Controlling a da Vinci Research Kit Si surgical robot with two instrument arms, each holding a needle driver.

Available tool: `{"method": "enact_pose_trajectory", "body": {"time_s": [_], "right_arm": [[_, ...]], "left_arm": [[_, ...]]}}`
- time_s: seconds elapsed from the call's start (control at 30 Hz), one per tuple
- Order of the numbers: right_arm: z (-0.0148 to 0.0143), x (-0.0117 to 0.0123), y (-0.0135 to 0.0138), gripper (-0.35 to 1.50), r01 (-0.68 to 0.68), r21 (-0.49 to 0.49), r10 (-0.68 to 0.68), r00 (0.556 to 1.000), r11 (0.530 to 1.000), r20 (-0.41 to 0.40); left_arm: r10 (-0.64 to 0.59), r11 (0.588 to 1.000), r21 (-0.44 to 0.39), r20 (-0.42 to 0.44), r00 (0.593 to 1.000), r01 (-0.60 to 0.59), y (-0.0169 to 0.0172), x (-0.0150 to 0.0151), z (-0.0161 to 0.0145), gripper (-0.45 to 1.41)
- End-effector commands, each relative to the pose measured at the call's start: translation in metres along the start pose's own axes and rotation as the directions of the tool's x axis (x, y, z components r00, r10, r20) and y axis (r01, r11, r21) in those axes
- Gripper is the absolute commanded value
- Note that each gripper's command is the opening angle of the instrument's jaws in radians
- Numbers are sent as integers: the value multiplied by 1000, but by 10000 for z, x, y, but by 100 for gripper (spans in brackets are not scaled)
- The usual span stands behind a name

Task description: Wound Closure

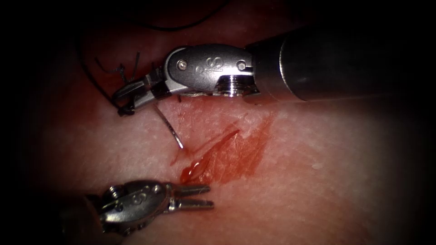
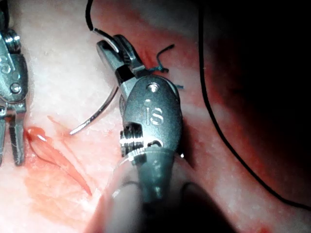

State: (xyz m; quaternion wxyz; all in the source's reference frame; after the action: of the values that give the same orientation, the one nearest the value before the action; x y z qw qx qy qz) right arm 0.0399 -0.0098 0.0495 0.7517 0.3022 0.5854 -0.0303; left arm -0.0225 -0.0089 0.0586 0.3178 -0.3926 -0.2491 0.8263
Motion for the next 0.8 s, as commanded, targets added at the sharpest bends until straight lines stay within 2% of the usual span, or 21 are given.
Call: {"method": "enact_pose_trajectory", "body": {"time_s": [0.03,0.27,0.5,0.8], "right_arm": [[8,2,5,-35,-40,4,40,999,999,3],[10,-6,11,-35,-262,-4,262,964,965,37],[22,-18,1,-35,-249,45,246,967,967,66],[15,-19,-12,-35,-243,74,238,969,967,73]], "left_arm": [[1,1000,-1,0,1000,-1,3,-6,8,29],[3,1000,3,2,1000,-3,3,-8,5,29],[6,1000,1,9,1000,-6,4,-11,1,29],[10,1000,-1,29,1000,-10,6,-17,-7,24]]}}
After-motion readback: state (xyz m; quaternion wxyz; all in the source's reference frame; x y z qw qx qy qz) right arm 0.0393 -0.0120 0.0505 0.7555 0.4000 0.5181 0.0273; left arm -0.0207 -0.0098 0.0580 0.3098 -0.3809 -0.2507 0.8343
